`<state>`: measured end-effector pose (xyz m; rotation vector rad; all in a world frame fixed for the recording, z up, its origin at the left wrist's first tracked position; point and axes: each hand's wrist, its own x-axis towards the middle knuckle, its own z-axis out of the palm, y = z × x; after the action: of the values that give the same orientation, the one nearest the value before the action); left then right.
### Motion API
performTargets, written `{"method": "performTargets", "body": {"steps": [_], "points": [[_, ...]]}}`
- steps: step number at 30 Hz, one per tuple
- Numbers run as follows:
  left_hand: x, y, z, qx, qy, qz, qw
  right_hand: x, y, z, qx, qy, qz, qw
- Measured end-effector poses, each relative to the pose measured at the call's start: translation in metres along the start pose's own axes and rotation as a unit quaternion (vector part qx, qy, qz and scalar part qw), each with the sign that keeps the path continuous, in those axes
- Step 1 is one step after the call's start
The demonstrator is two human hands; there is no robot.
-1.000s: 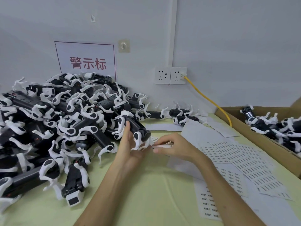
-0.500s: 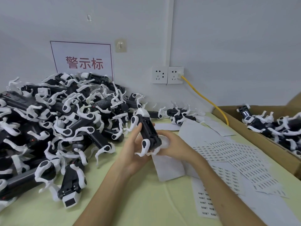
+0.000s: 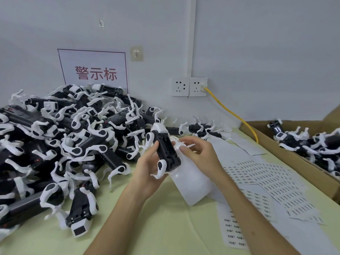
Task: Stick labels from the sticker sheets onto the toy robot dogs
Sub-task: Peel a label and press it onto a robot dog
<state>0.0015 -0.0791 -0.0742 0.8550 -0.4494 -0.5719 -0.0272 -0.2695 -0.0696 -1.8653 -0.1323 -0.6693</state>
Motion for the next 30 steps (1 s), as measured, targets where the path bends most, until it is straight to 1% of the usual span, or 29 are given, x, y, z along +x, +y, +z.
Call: {"method": "performTargets", "body": {"steps": [4, 6, 7, 10, 12, 18, 26, 28, 30], "points": [[-0.005, 0.000, 0.011, 0.068, -0.005, 0.000, 0.998, -0.001, -0.002, -0.001, 0.019, 0.017, 0.015, 1.000], [-0.007, -0.001, 0.014, 0.097, -0.024, 0.003, 0.995, -0.001, -0.002, -0.003, 0.022, 0.013, 0.018, 1.000], [-0.007, -0.001, 0.015, 0.108, -0.028, 0.003, 0.994, -0.001, -0.003, -0.003, 0.023, 0.014, 0.019, 0.999], [-0.006, -0.004, 0.012, 0.126, -0.010, 0.004, 0.992, -0.001, -0.005, -0.003, 0.033, 0.023, 0.023, 0.999], [-0.005, -0.004, 0.011, 0.138, -0.015, 0.011, 0.990, -0.001, -0.006, -0.003, 0.042, 0.030, 0.022, 0.998], [-0.005, -0.005, 0.012, 0.133, -0.015, 0.012, 0.991, -0.002, -0.007, -0.004, 0.034, 0.038, -0.007, 0.999], [-0.001, -0.008, 0.009, 0.155, 0.002, 0.008, 0.988, -0.001, -0.002, -0.006, -0.046, 0.049, -0.018, 0.998], [0.000, -0.008, 0.009, 0.144, 0.008, 0.006, 0.990, -0.001, -0.002, -0.007, -0.063, 0.038, -0.007, 0.997], [0.001, -0.008, 0.008, 0.125, 0.010, 0.009, 0.992, -0.002, -0.002, -0.010, -0.049, 0.011, 0.011, 0.999]]}}
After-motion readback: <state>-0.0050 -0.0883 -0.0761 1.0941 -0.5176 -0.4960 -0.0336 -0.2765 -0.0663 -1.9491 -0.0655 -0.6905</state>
